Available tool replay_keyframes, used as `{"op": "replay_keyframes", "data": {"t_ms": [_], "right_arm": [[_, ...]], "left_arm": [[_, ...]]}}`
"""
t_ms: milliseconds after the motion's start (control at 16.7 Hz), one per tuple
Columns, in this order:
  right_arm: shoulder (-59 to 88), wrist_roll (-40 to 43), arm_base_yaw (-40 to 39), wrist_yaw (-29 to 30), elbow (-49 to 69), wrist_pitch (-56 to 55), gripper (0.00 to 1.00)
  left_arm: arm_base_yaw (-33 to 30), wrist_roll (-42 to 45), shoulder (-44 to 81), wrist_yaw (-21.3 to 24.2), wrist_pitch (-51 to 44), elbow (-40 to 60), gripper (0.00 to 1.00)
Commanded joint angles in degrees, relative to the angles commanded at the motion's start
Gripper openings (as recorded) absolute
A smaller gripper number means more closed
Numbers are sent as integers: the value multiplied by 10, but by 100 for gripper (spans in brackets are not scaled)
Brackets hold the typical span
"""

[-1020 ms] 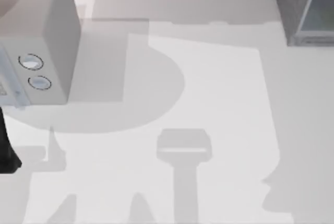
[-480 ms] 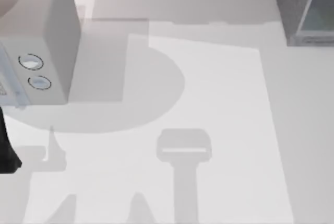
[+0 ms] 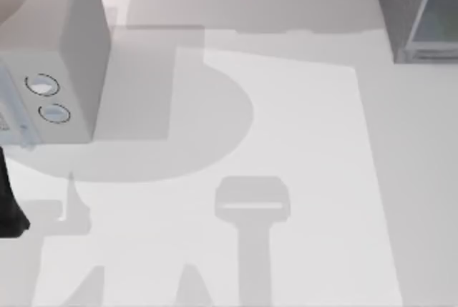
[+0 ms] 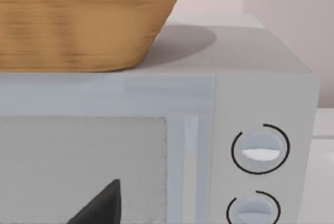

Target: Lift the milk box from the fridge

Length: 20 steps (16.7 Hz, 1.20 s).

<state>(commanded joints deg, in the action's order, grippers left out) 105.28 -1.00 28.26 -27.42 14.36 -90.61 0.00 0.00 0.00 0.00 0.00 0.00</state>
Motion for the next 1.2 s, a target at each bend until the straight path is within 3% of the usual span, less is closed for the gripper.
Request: {"op": "replay_keyframes", "data": {"t_ms": [600,1200], "right_arm": [[151,1,-147,157,355,191,100],[179,1,-168,179,411,231,100]], "left_arm": [[0,0,0,0,0,0,100],[0,0,0,0,0,0,100]]}}
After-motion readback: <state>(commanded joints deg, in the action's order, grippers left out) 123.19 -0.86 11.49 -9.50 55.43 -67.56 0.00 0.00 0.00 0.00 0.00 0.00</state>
